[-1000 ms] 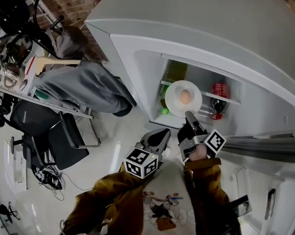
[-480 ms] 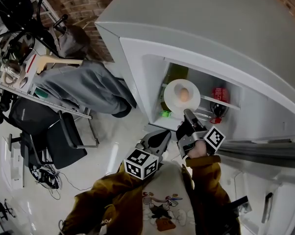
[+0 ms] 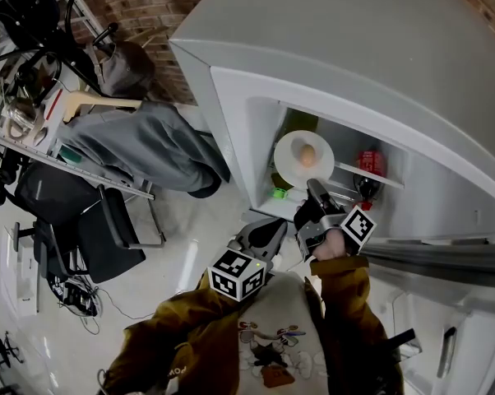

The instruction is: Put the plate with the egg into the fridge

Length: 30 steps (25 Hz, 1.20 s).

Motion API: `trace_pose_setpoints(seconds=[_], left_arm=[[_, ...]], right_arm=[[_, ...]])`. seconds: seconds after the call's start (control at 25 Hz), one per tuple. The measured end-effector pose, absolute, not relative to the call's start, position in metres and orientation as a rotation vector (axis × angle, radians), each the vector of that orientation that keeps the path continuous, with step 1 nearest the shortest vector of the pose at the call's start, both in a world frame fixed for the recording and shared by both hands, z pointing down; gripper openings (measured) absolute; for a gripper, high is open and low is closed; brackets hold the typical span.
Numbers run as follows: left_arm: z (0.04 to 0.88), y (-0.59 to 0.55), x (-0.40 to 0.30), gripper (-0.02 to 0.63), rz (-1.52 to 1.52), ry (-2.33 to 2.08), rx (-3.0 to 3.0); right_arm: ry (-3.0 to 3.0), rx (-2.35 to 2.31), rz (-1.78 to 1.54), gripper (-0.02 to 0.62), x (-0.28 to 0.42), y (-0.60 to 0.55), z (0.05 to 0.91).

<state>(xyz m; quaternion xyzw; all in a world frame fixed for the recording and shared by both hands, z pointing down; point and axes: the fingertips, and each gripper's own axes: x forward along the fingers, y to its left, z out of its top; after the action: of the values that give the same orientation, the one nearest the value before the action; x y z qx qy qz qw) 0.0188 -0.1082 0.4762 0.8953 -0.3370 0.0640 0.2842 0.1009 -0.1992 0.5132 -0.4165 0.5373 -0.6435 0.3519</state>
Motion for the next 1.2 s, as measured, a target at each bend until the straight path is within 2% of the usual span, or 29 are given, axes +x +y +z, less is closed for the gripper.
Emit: trace_pose_setpoints(seconds=[1.2], left_arm=[[0.478, -0.122, 0.021, 0.006, 0.184, -0.907, 2.371]], right_arm=[[1.338, -1.096, -1.695, 0.021, 0.104, -0.223, 0.523]])
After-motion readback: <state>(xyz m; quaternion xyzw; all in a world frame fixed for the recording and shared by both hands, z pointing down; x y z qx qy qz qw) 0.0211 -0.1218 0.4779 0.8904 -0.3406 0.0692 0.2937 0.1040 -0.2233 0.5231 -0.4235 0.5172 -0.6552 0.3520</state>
